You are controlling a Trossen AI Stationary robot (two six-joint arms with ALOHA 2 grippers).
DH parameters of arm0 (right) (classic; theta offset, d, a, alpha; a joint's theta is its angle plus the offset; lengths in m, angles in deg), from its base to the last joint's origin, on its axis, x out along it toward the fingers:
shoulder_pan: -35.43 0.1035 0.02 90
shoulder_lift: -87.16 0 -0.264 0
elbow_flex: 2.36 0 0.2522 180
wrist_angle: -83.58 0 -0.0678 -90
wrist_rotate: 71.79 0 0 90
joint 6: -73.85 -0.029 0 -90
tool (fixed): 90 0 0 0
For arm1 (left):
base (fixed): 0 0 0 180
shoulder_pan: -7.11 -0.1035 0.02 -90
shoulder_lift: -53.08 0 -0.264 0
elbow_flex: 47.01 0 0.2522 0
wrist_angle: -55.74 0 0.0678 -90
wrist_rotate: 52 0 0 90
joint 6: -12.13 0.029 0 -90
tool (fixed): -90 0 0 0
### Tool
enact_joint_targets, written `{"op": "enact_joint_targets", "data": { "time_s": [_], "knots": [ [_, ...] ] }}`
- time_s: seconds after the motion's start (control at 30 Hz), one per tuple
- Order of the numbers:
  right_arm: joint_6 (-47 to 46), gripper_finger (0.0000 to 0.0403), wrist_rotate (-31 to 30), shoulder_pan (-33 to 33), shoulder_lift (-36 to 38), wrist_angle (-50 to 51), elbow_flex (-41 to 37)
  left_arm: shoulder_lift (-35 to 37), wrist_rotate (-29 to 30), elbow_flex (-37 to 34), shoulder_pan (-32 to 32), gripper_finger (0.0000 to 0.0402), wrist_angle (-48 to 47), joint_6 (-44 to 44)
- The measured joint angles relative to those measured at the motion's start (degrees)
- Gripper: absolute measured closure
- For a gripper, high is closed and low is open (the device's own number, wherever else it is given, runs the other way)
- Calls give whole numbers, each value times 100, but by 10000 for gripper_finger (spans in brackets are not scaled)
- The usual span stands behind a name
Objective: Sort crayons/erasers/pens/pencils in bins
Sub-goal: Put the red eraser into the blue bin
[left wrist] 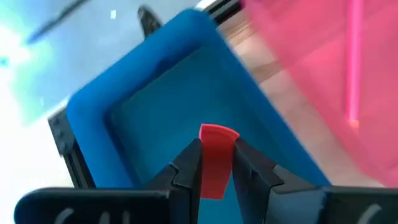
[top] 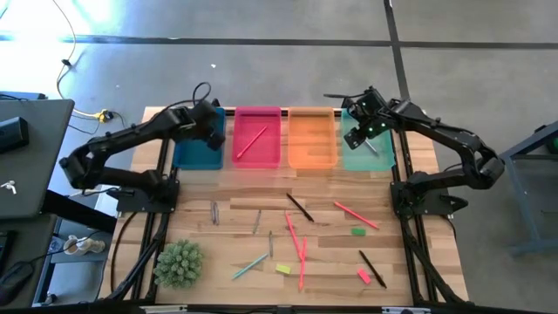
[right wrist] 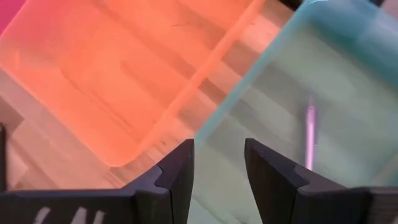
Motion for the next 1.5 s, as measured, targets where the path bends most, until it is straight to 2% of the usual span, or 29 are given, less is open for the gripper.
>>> {"op": "enact_joint_targets", "data": {
  "time_s": [0.17, 0.47, 0.87, 1.07, 1.5],
  "knots": [
    [-103, 268, 32, 351, 0, 1, 0, -487, -425, 0, -369, 341, 2, -47],
    [-775, 268, 124, 1227, 0, 24, 0, -1316, -425, 0, -573, 341, 91, 162],
    [-2291, 268, 127, 2873, 0, 26, 0, -1591, -603, 0, -905, 338, 406, 421],
    [-3066, 268, 76, 3666, 0, 21, 0, -1591, -659, 0, -964, 318, 460, 818],
    [-4773, 268, -722, 4965, 0, -1, 0, -1591, -672, 0, -962, 233, 459, 1086]
  ]
}}
